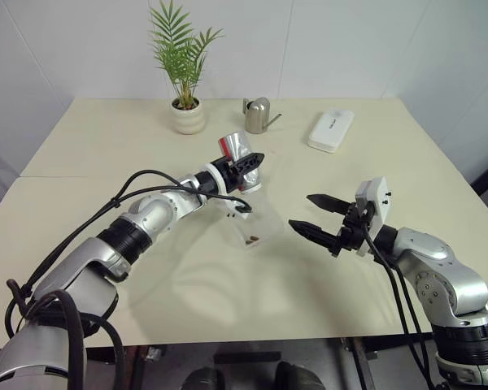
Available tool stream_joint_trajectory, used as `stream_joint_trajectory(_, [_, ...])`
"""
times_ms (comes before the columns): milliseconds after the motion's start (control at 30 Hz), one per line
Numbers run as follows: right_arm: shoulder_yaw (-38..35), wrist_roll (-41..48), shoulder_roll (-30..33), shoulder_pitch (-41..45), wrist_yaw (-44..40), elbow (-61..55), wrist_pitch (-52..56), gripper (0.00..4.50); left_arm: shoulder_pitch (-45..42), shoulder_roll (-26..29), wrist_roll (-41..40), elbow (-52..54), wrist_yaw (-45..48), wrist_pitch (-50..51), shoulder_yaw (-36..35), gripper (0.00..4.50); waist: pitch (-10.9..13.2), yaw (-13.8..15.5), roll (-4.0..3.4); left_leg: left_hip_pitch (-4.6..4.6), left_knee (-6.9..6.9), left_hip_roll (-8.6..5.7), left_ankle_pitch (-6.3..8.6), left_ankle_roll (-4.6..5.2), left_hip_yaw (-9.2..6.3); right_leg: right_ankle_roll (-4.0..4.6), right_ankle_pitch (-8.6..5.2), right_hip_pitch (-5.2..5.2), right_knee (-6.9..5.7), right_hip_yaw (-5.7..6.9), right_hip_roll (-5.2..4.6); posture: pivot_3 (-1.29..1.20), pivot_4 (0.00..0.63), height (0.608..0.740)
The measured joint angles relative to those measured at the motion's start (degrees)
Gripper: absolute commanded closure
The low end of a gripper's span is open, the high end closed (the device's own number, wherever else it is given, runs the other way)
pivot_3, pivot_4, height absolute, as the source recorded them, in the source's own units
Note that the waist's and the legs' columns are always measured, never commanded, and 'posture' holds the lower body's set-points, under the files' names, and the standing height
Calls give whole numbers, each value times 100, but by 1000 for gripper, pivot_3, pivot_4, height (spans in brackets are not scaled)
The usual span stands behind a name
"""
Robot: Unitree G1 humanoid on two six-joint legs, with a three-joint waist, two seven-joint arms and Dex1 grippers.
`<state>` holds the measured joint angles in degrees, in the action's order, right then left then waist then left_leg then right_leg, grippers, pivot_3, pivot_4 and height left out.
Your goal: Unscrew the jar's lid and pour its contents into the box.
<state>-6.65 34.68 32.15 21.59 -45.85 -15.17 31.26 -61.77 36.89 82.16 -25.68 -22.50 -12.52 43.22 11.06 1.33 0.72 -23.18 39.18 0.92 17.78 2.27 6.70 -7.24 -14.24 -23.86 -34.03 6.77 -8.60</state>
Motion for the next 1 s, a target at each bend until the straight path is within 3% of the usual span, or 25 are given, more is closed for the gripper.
stream_joint_trajectory(167, [1, 10, -20, 1, -1, 0, 2, 28, 300, 34, -985, 280, 533, -343, -560, 2562, 0, 2, 0, 0, 5, 2, 0, 1, -2, 0, 0, 0, -6, -2, -3, 0, 150, 740])
stream_joint_trajectory(400, [7, -10, 104, 0, -236, 13, 0, 28, 820, -16, -3478, 699, 2035, -435, -2138, 2562, 0, -7, 0, 4, 9, 2, -1, 1, -3, 0, 0, -1, -10, -6, -3, 0, 150, 740])
stream_joint_trajectory(500, [18, -57, 168, 2, -427, 80, -45, 28, 1087, -455, -5053, 732, 3197, 415, -3029, 2562, 0, -3, 0, 5, 21, 2, -1, 1, 1, 0, 0, 4, -16, -4, -1, 0, 150, 740])
stream_joint_trajectory(600, [106, -155, 330, 61, -680, 228, -155, 28, 1143, -1017, -6458, 738, 3906, 2181, -4064, 2562, 0, -16, 1, 3, 39, 1, -1, 3, -1, -6, 3, 9, -23, -6, 2, 0, 150, 740])
stream_joint_trajectory(667, [171, -219, 442, 107, -896, 288, -284, 28, 1136, -1343, -7371, 749, 3902, 3641, -5144, 2562, -2, -52, 3, 6, 41, 2, -1, 4, -11, -8, 5, 13, -23, -8, 3, 0, 150, 740])
stream_joint_trajectory(767, [179, -310, 535, 154, -1115, 496, -443, 28, 1251, -1377, -8089, 728, 3667, 4496, -6109, 2562, -5, -128, 8, 8, 40, 0, -1, 3, -54, -8, 5, 14, -24, -8, 2, 0, 150, 740])
stream_joint_trajectory(867, [198, -371, 534, 276, -1260, 700, -630, 28, 1331, -1305, -8478, 508, 3416, 4578, -6673, 2562, -8, -138, 14, 8, 41, -1, -2, 2, -58, -8, 6, 15, -24, -7, 2, 0, 150, 740])
stream_joint_trajectory(1000, [191, -515, 535, 376, -1371, 936, -912, 28, 1799, -806, -8607, -111, 3262, 3866, -6985, 2562, -14, -155, 23, 15, 35, 0, 1, -4, -55, -7, 6, 16, -21, -8, 2, 0, 150, 740])
